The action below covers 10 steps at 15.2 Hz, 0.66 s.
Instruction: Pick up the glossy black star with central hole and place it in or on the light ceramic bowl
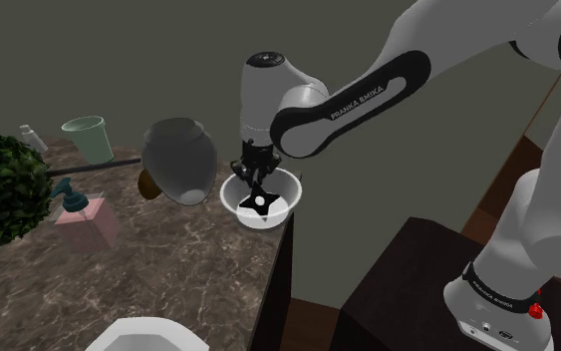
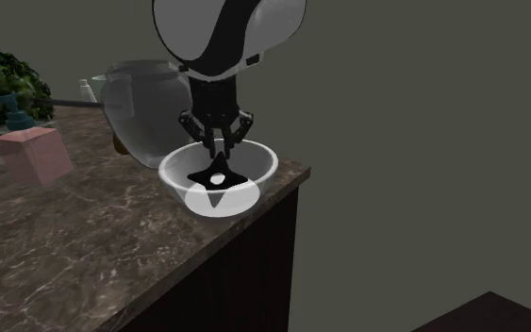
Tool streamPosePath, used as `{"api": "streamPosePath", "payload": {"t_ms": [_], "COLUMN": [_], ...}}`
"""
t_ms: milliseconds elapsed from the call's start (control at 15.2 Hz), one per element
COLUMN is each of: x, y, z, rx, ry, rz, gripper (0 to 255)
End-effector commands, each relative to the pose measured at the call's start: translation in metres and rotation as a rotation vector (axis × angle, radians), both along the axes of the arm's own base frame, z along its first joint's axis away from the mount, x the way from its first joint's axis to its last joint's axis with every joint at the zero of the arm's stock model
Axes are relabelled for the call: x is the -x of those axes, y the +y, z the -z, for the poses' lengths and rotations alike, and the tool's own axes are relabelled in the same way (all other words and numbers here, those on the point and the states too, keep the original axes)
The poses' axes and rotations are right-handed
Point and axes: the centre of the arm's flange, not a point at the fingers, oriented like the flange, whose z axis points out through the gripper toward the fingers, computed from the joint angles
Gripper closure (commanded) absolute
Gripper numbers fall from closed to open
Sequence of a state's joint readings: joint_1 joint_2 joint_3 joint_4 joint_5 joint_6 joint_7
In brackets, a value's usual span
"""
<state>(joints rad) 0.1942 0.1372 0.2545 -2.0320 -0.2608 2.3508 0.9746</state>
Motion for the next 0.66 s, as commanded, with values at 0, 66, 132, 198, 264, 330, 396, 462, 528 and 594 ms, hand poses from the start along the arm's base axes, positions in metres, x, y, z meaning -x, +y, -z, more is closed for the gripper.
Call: {"api": "streamPosePath", "payload": {"t_ms": [0,66,132,198,264,330,396,462,528,594], "x": [0.000,0.000,0.000,0.000,0.000,0.000,0.000,0.000,0.000,0.000], "y": [0.001,0.001,0.001,0.001,0.001,0.001,0.001,0.001,0.001,0.001], "z": [-0.010,-0.015,-0.020,-0.026,-0.031,-0.036,-0.042,-0.047,-0.052,-0.057], "rx": [0.000,0.000,0.000,0.000,0.000,0.000,0.000,0.000,0.000,0.000], "ry": [0.000,0.000,0.000,0.000,0.000,0.000,0.000,0.000,0.000,0.000], "rz": [0.000,0.000,0.000,0.000,0.000,0.000,0.000,0.000,0.000,0.000], "gripper": [255,255,255,255,255,255,255,255,255,255]}}
